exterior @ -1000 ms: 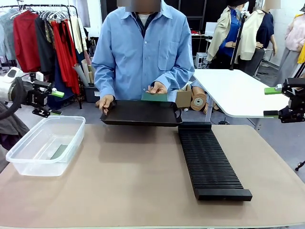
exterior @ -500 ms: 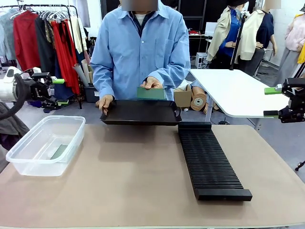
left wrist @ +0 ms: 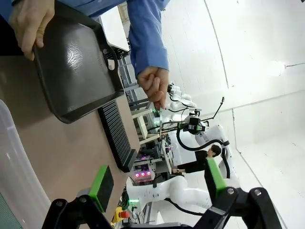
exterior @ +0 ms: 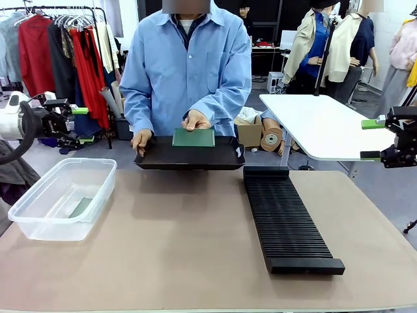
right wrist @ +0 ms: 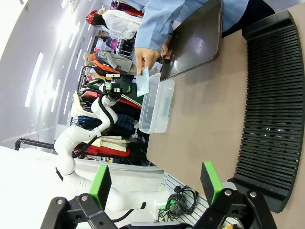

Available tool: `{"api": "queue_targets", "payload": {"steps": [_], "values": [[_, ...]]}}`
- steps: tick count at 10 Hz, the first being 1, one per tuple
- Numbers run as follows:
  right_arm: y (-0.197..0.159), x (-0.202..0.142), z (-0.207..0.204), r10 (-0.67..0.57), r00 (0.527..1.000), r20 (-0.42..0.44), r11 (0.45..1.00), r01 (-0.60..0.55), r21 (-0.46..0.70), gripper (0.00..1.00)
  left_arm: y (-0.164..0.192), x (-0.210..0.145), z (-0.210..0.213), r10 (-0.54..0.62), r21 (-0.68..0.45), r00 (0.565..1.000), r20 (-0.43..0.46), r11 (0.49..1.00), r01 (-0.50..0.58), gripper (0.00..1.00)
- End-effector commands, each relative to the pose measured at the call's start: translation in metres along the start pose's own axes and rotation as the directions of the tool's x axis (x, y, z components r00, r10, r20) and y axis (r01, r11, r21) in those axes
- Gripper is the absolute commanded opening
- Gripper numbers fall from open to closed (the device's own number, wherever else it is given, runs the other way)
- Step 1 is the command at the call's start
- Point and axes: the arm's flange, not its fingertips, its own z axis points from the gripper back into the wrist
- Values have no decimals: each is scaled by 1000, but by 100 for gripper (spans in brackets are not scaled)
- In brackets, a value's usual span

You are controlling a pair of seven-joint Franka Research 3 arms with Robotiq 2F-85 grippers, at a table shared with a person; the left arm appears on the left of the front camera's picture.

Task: Sort PCBs into racks and boxes based on the side picked up.
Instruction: Pick up the Blank PCB handed by the Human.

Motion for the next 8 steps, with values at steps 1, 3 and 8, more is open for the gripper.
{"api": "queue_targets", "payload": {"steps": [1,3,8], "values": [[2,2,1,13,1000,4,1000,-13,13,100,-2,0,1,5,1,1000,-3,1000,-5,100],[2,2,1,13,1000,4,1000,-13,13,100,-2,0,1,5,1,1000,-3,1000,-5,100],[-3,4,-12,-5,999,-36,1000,5,3,100,-2,0,1,5,1,1000,-3,1000,-5,100]]}}
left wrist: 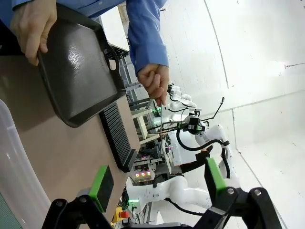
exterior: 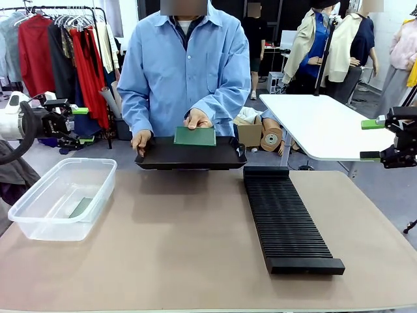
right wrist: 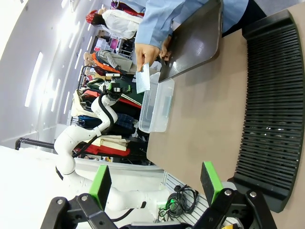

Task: Sort PCBs into racks and boxes based on the side picked up.
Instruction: Pick up the Blank PCB handed by the Human.

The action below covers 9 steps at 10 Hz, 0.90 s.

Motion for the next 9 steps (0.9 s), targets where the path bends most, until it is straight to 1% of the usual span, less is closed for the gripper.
{"api": "queue_targets", "payload": {"steps": [1,4,5,7,9], "values": [[-4,9,-19,15,999,-43,1000,-14,27,100,-2,0,1,5,1,1000,-3,1000,-5,100],[-15,21,-64,58,988,-143,998,-52,48,100,-2,0,1,5,1,1000,-3,1000,-5,100],[-20,26,-79,63,983,-172,996,-51,71,100,-2,0,1,5,1,1000,-3,1000,-5,100],[-30,36,-107,35,972,-230,997,-16,80,100,-2,0,1,5,1,1000,-3,1000,-5,100],[-35,42,-128,37,969,-246,992,-6,125,100,-2,0,1,5,1,1000,-3,1000,-5,100]]}}
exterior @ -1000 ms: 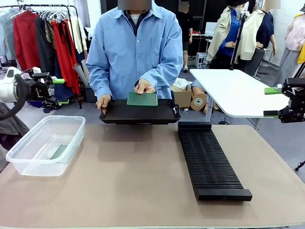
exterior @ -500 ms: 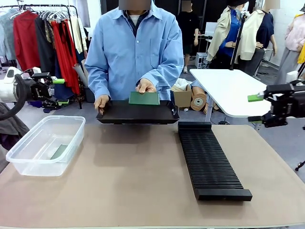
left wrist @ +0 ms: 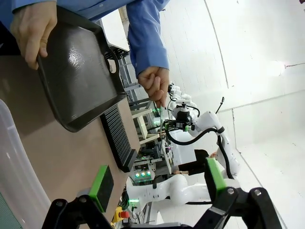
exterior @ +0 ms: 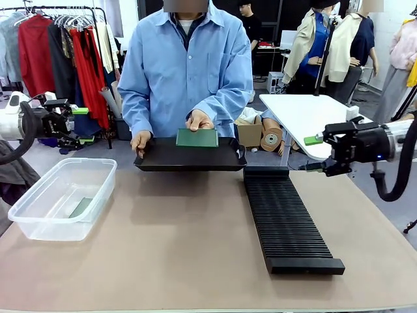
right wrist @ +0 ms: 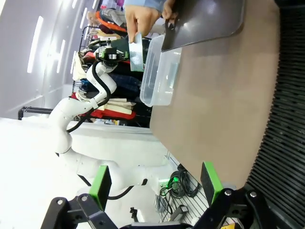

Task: Sort PCBs into racks and boxes based on the side picked up.
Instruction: Pick up the Blank PCB handed by the Human.

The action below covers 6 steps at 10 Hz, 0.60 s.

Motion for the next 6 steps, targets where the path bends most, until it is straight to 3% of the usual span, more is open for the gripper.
{"api": "queue_targets", "payload": {"steps": [1,4,6], "values": [[0,17,-15,24,1000,8,997,-24,75,100,-3,0,1,4,1,1000,-3,1000,-4,100],[1,28,-50,33,998,54,992,-39,122,100,-3,0,1,4,1,1000,-3,1000,-4,100],[-1,38,-74,38,999,19,991,-40,129,100,-3,0,1,4,1,1000,-3,1000,-4,100]]}}
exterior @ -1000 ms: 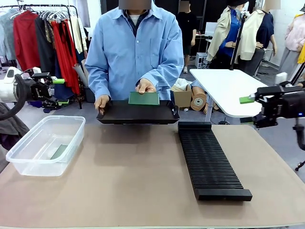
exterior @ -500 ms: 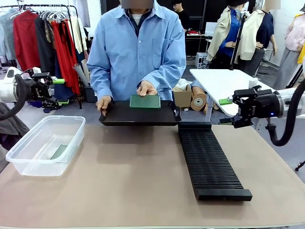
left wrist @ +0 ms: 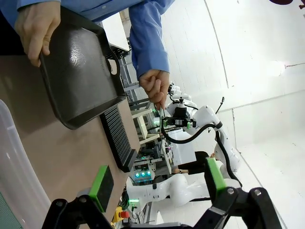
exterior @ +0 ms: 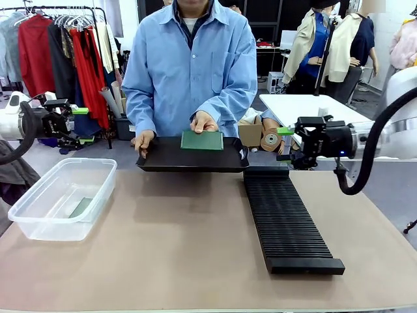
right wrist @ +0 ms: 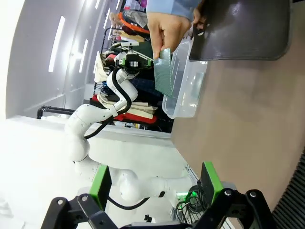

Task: Sort PCBs into racks and boxes based on the side picked up.
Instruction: Pick up the Blank PCB handed by the Human.

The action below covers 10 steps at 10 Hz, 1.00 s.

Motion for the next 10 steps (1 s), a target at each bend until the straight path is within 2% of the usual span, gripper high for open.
{"api": "queue_targets", "payload": {"steps": [1,5,10], "values": [[-8,18,-20,47,999,-2,999,-47,9,100,-3,0,1,4,1,1000,-3,1000,-4,100],[-15,41,-62,98,995,-17,992,-96,76,100,-3,0,1,4,1,1000,-3,1000,-4,100],[-16,71,-107,104,994,-32,991,-101,83,100,-3,0,1,4,1,1000,-3,1000,-4,100]]}}
